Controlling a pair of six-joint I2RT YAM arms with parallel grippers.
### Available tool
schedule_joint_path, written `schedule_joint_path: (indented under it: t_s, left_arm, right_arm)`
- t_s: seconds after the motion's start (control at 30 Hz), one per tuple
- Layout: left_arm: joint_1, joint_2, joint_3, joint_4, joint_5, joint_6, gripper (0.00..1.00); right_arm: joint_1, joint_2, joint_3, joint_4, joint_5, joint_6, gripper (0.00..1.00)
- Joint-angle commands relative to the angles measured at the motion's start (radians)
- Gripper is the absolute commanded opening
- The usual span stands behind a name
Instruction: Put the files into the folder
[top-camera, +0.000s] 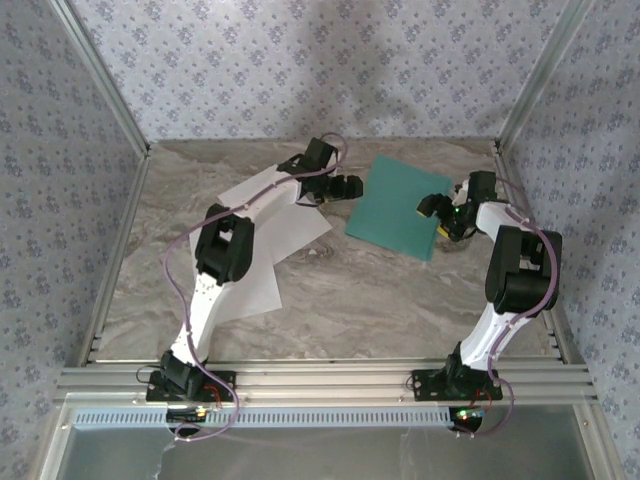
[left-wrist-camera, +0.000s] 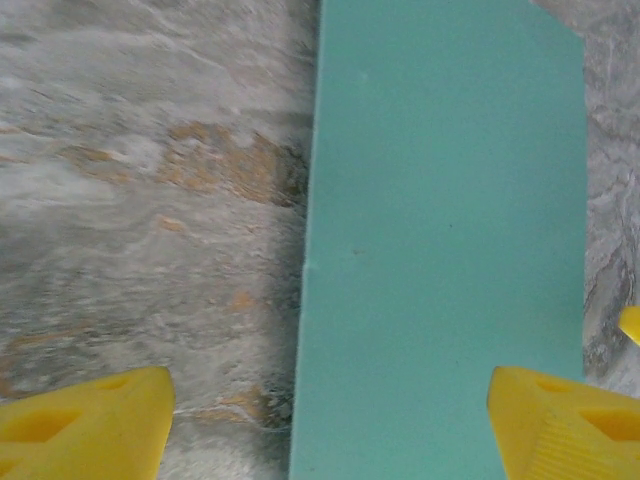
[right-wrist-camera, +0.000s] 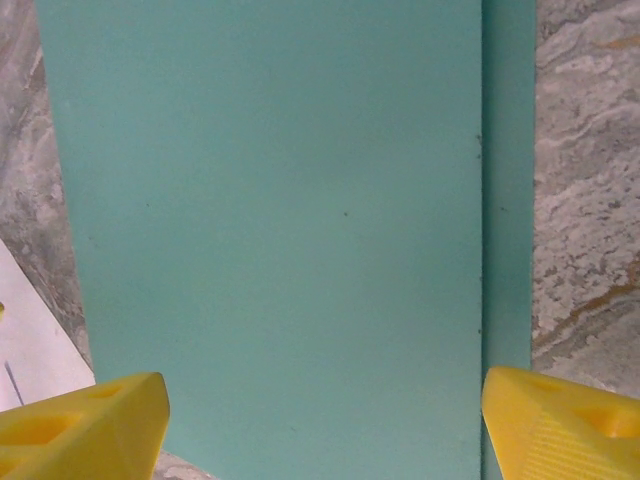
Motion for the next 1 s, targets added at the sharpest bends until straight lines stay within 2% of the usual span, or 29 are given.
schedule_joint_path:
  t_s: [0.0,0.2,0.33,0.97]
  left_arm:
    - [-0.019,0.044,0.07,-0.055,0.031,-0.014,0.82]
    - [-0.034,0.077,0.104,-0.061,0.035,-0.023,0.8]
    - [-0.038,0.096,0.111,-0.049,0.061,-0.037,0.76]
    - [-0.045,0.126,0.113,-0.042,0.091,-0.06,0.73]
  right_arm:
    - [0.0,0.024,0.029,-0.051,0.019,-0.028,0.84]
    - [0.001,0.056,0.04,-0.053,-0.01,-0.029,0.84]
    - [0.0,0.089,0.048,-0.066,-0.026,-0.033,0.84]
    - [0.025,0.143,0.101,-0.092,-0.042,-0.054,0.85]
